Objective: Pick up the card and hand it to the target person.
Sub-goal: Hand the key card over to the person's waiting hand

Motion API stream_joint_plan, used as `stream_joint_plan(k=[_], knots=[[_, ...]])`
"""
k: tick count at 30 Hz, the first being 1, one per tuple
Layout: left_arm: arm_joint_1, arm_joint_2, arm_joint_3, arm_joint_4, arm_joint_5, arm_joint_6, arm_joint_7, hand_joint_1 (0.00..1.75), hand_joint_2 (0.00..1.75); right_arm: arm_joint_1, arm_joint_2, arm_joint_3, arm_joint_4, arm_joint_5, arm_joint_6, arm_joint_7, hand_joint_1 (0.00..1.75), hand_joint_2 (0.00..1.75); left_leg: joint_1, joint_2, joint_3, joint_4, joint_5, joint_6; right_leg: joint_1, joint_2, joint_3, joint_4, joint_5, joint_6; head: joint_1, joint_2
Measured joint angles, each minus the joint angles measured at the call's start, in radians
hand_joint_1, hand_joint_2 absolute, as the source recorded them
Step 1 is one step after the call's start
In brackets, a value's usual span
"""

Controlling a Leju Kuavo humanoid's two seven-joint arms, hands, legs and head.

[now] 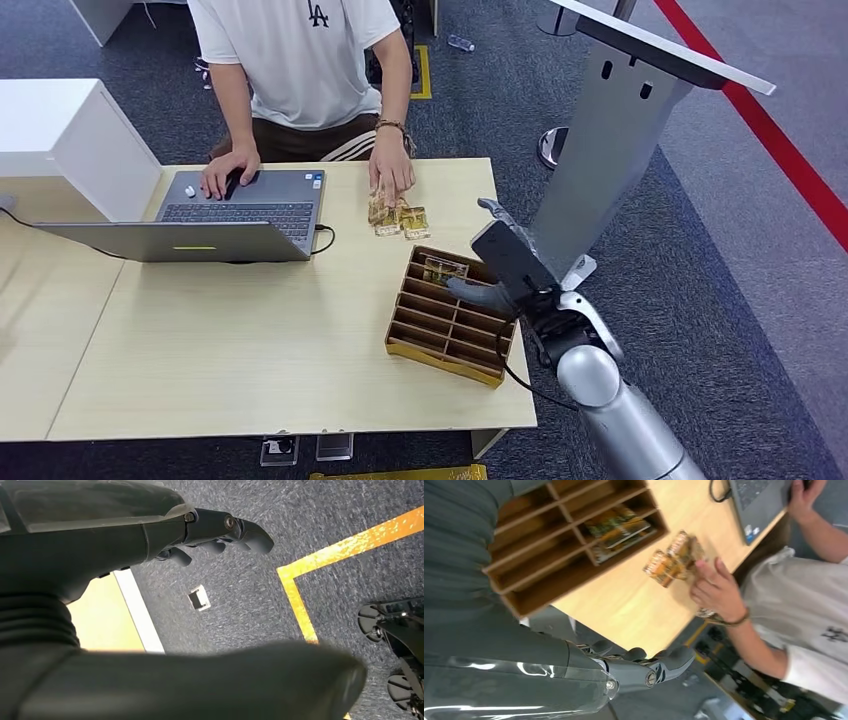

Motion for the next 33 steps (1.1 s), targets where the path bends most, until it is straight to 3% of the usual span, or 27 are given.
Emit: stream_joint_plan(k=[10, 18, 26, 33], knots=[[0.008, 0.006, 0.000, 0.000, 0.001, -0.001, -0.010, 0.00, 0.00, 0.188, -0.111, -0.203, -0.064, -0.130, -0.020, -0.009, 0.00, 1.75, 0.000, 0.000, 0.000, 0.000, 0.000, 0.000, 0.000, 0.000, 0.000, 0.000, 0.000, 0.000, -0.001, 0.000], [0.008, 0.011, 0.000, 0.000, 0.006, -0.002, -0.013, 0.00, 0.00, 0.247, -0.148, -0.339, -0.145, -0.191, 0.018, -0.012, 0.00, 1.75, 0.000, 0.000, 0.000, 0.000, 0.000, 0.000, 0.000, 0.000, 0.000, 0.000, 0.000, 0.000, 0.000, 0.000], [0.007, 0.013, 0.000, 0.000, 0.010, -0.004, -0.018, 0.00, 0.00, 0.246, -0.147, -0.355, -0.144, -0.534, 0.188, -0.144, 0.00, 1.75, 0.000, 0.000, 0.000, 0.000, 0.000, 0.000, 0.000, 0.000, 0.000, 0.000, 0.000, 0.000, -0.001, 0.000], [0.006, 0.018, 0.000, 0.000, 0.010, 0.000, -0.010, 0.00, 0.00, 0.247, -0.145, -0.334, -0.118, -0.599, 0.263, -0.165, 0.00, 1.75, 0.000, 0.000, 0.000, 0.000, 0.000, 0.000, 0.000, 0.000, 0.000, 0.000, 0.000, 0.000, 0.000, 0.000]])
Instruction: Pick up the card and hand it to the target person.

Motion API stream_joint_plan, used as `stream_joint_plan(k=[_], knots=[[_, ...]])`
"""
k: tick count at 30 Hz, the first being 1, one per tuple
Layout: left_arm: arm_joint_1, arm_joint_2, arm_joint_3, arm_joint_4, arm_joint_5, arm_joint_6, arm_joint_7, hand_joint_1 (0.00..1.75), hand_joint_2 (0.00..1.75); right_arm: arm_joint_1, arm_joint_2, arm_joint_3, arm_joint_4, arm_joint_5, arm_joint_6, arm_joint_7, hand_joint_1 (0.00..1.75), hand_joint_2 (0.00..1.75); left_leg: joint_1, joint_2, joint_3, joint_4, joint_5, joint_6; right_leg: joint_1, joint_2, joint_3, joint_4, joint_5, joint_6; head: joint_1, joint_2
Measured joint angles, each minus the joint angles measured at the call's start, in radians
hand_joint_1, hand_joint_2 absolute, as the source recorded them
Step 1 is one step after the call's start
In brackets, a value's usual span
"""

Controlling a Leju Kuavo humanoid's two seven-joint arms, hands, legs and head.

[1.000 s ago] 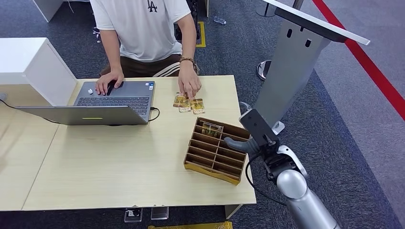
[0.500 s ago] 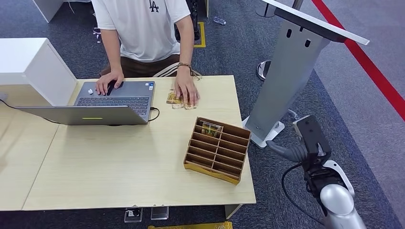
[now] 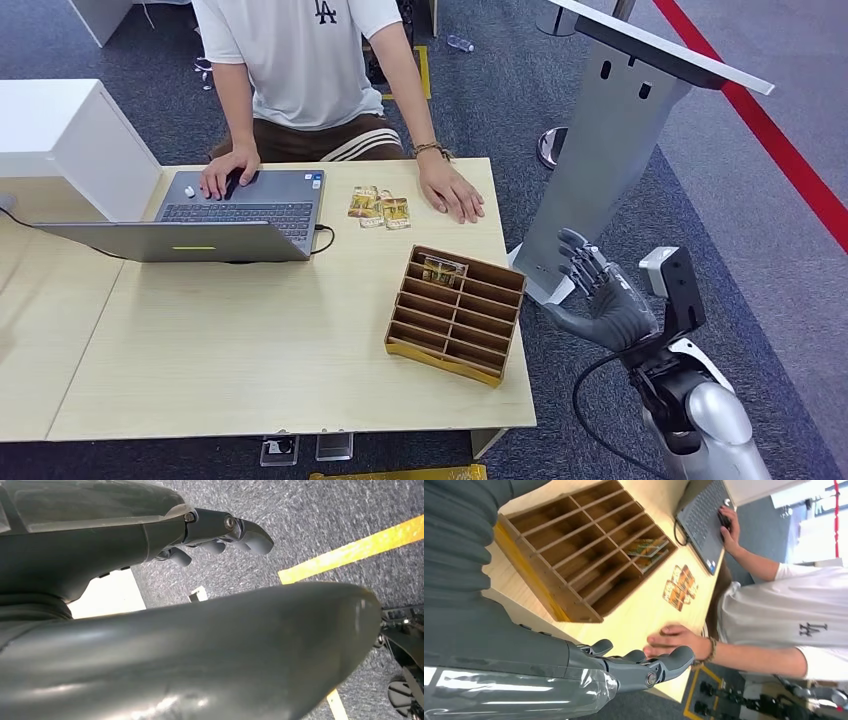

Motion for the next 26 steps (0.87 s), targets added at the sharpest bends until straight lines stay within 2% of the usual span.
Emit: stream_joint_plan(k=[10, 26], knots=[[0.000, 0.004, 0.000, 0.000, 0.000, 0.002, 0.013, 0.00, 0.00, 0.020, -0.019, 0.032, 0.020, 0.042, 0.007, 0.060, 0.00, 1.75, 0.000, 0.000, 0.000, 0.000, 0.000, 0.000, 0.000, 0.000, 0.000, 0.000, 0.000, 0.000, 0.000, 0.000], [0.000, 0.007, 0.000, 0.000, -0.009, 0.006, -0.020, 0.00, 0.00, 0.037, -0.045, 0.051, 0.012, 0.059, 0.017, 0.087, 0.00, 1.75, 0.000, 0.000, 0.000, 0.000, 0.000, 0.000, 0.000, 0.000, 0.000, 0.000, 0.000, 0.000, 0.000, 0.000]])
